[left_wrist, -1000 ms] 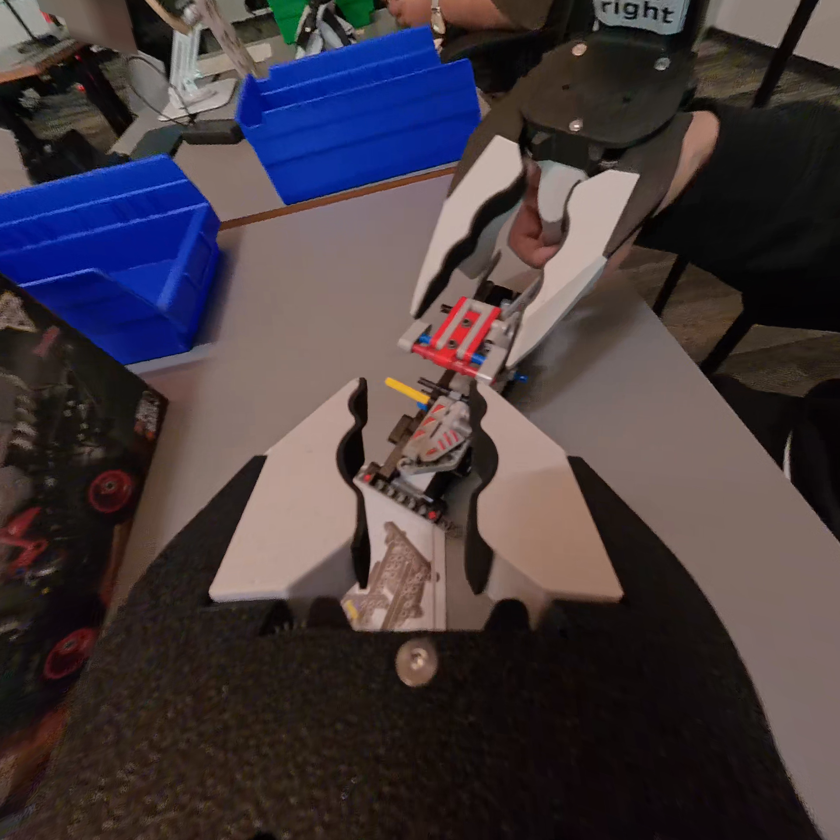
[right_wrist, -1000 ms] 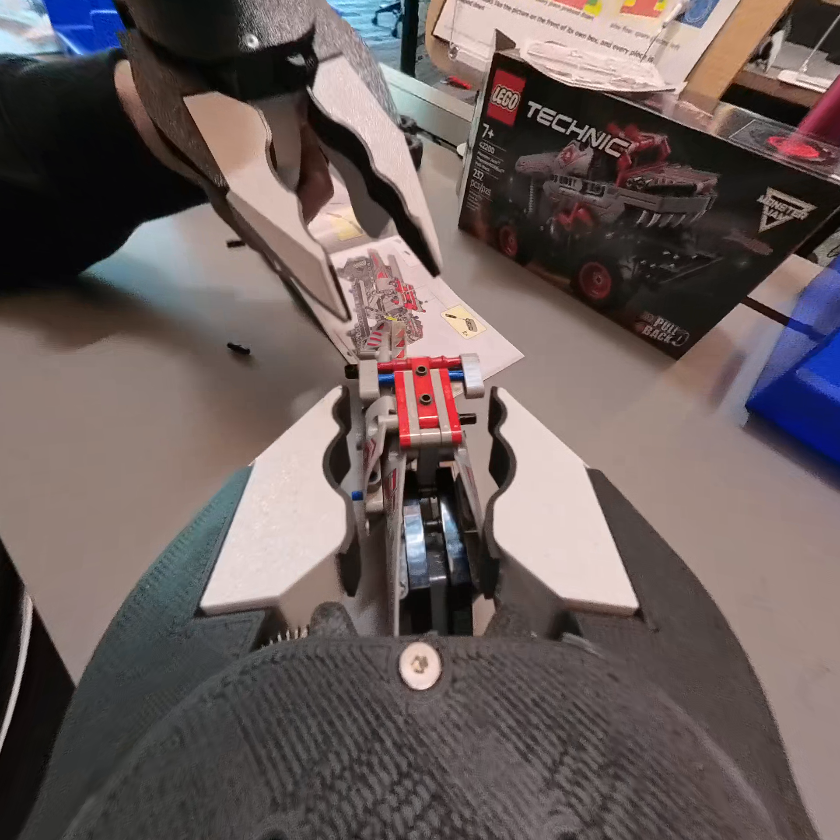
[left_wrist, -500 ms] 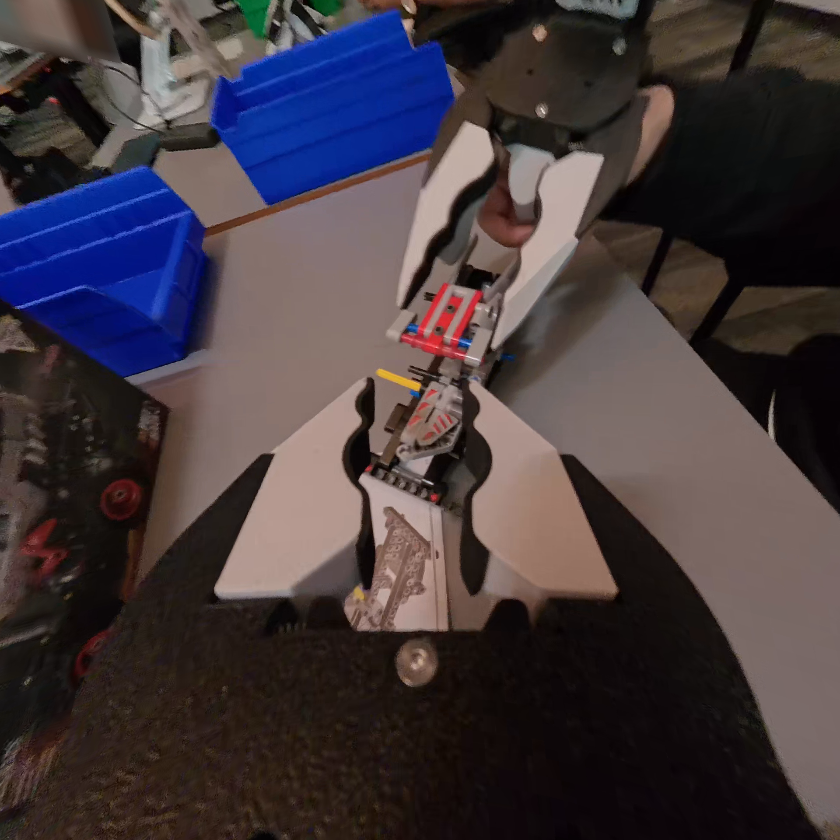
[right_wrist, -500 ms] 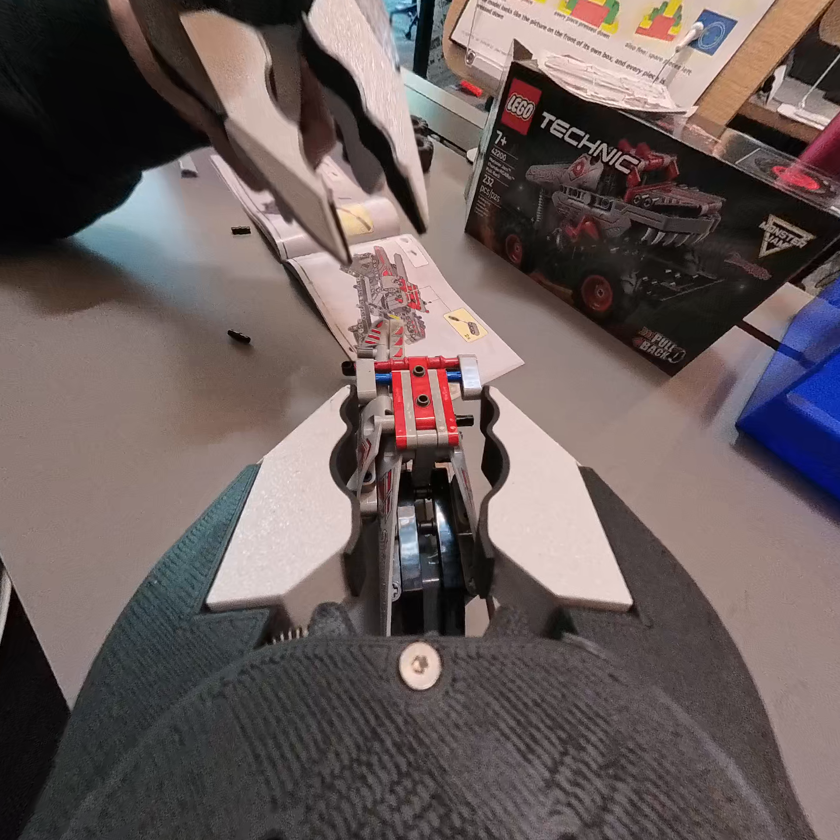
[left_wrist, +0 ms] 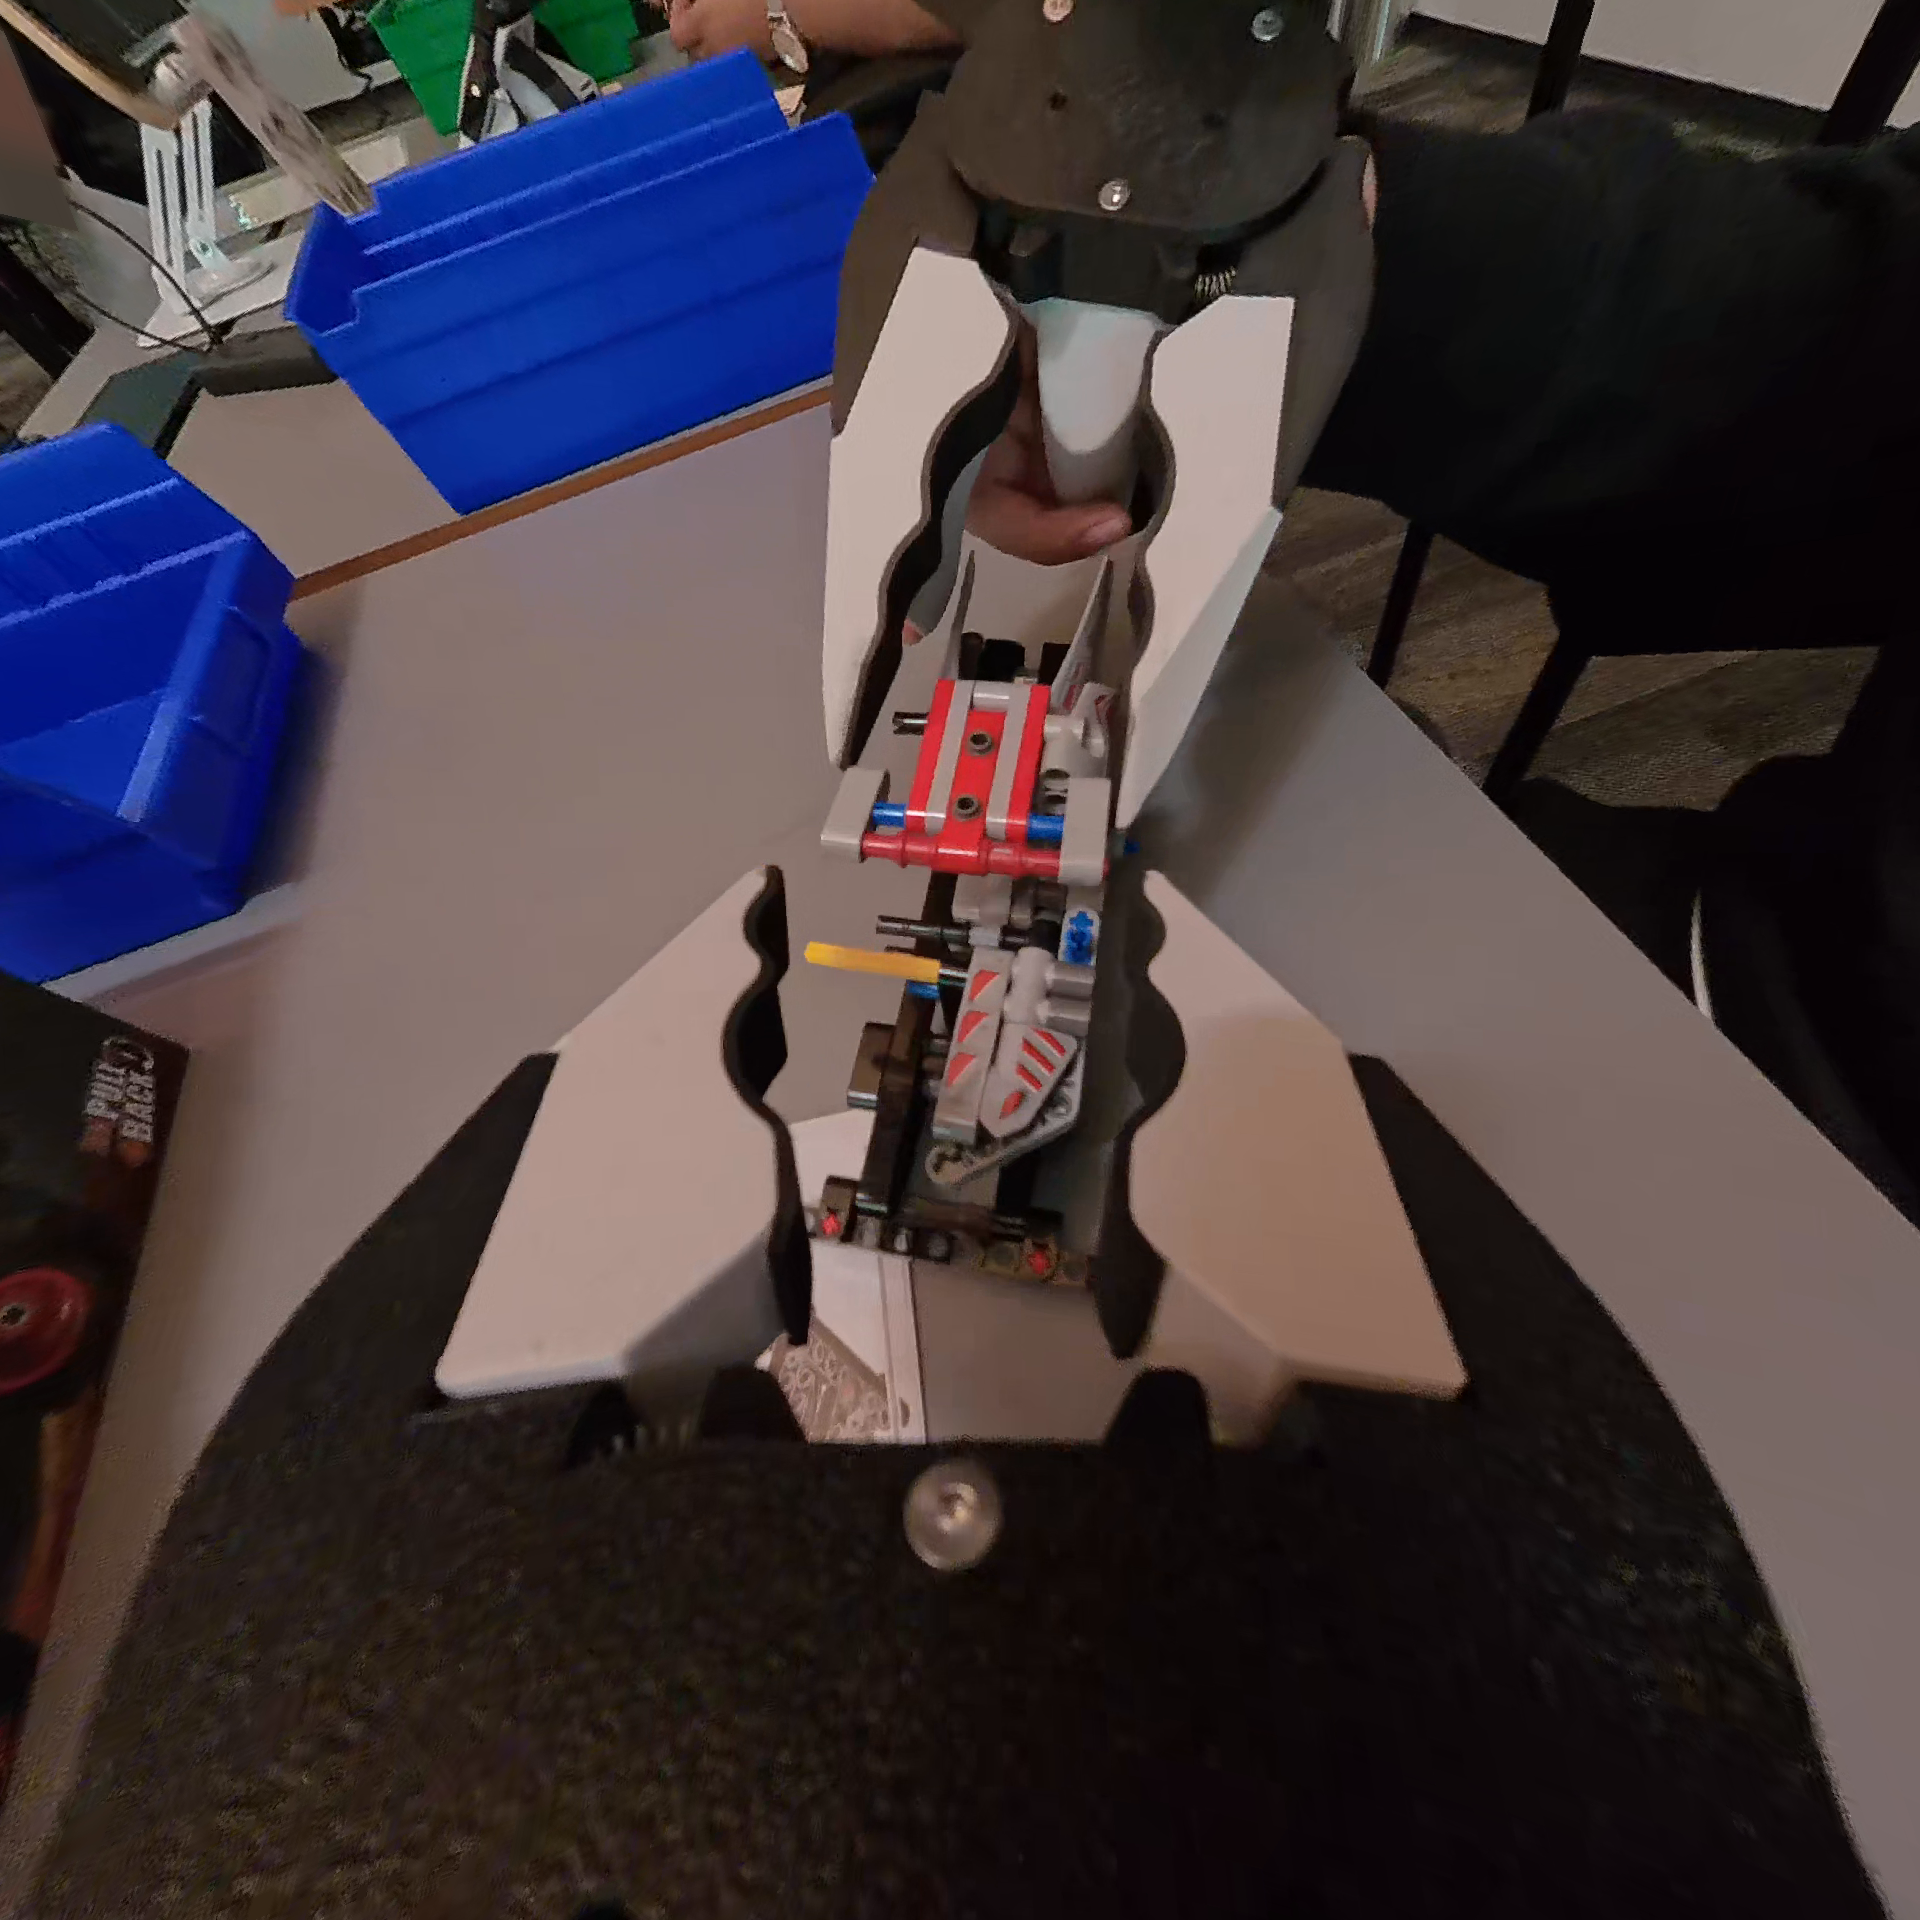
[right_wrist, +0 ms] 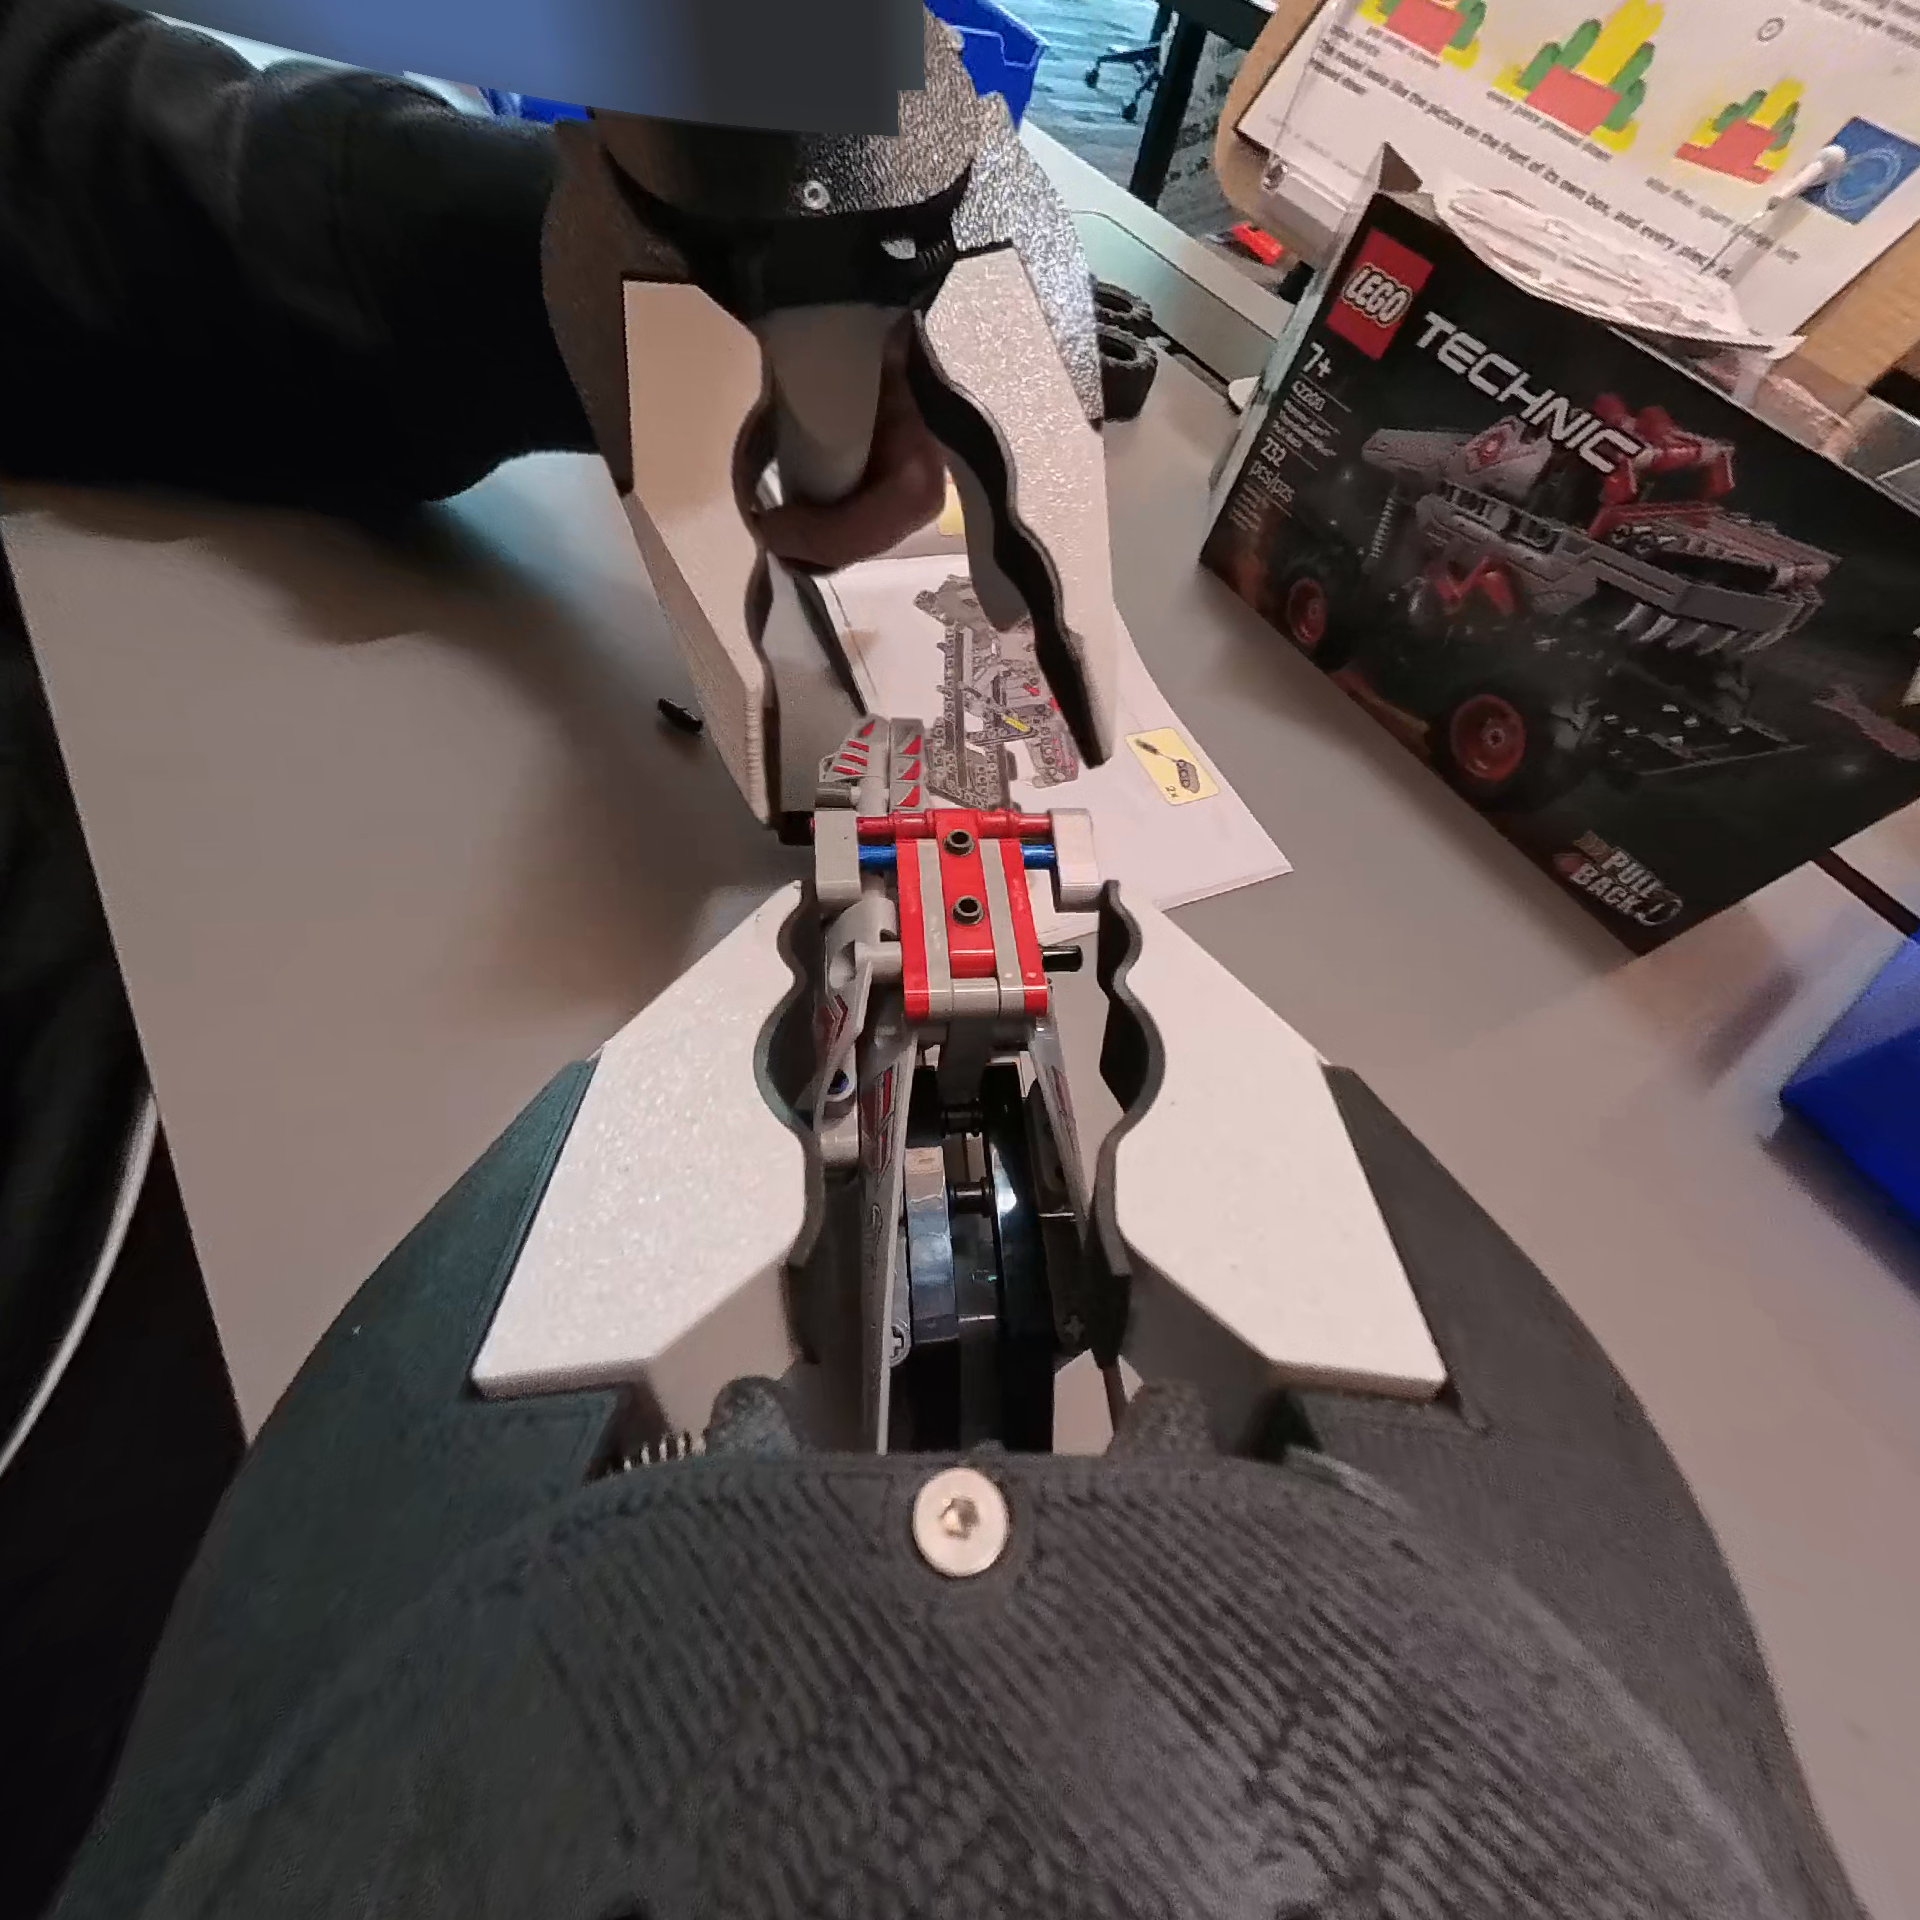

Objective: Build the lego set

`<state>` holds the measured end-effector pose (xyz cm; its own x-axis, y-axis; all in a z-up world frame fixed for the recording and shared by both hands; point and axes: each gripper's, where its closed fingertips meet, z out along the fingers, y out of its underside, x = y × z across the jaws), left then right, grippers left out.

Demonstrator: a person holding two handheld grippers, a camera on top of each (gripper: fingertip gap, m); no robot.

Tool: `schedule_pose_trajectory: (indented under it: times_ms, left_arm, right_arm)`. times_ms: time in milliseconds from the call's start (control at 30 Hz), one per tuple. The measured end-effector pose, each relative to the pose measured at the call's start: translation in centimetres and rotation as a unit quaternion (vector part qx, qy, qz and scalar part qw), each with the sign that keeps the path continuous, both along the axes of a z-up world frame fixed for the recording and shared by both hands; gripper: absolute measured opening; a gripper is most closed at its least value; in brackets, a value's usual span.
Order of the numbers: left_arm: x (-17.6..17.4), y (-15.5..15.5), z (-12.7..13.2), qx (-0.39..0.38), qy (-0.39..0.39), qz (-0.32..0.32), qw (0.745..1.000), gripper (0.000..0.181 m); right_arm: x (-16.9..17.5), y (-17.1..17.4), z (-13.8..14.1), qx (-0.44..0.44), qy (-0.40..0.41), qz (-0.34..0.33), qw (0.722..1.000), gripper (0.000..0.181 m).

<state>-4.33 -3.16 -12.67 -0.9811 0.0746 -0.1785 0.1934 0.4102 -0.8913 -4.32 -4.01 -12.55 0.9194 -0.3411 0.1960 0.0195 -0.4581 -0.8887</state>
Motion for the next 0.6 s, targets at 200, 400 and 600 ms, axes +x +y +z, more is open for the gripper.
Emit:
schedule_pose_trajectory:
  times_ms: [200, 400, 600]
  left_arm:
    - [-0.58, -0.29, -0.15, -0.008, 0.006, -0.016, 1.0, 0.053]
    - [-0.82, -0.22, -0.14, -0.02, 0.018, -0.029, 0.999, 0.053]
    - [-0.86, -0.18, -0.16, -0.02, 0.009, -0.031, 0.999, 0.053]
  right_arm:
    - [-0.45, 0.41, 0.03, 0.021, 0.009, 0.021, 1.0, 0.052]
    - [-0.68, 0.66, 0.33, 0.065, 0.049, 0.03, 0.996, 0.056]
    - [-0.59, 1.03, 0.08, 0.075, 0.069, 0.03, 0.994, 0.056]
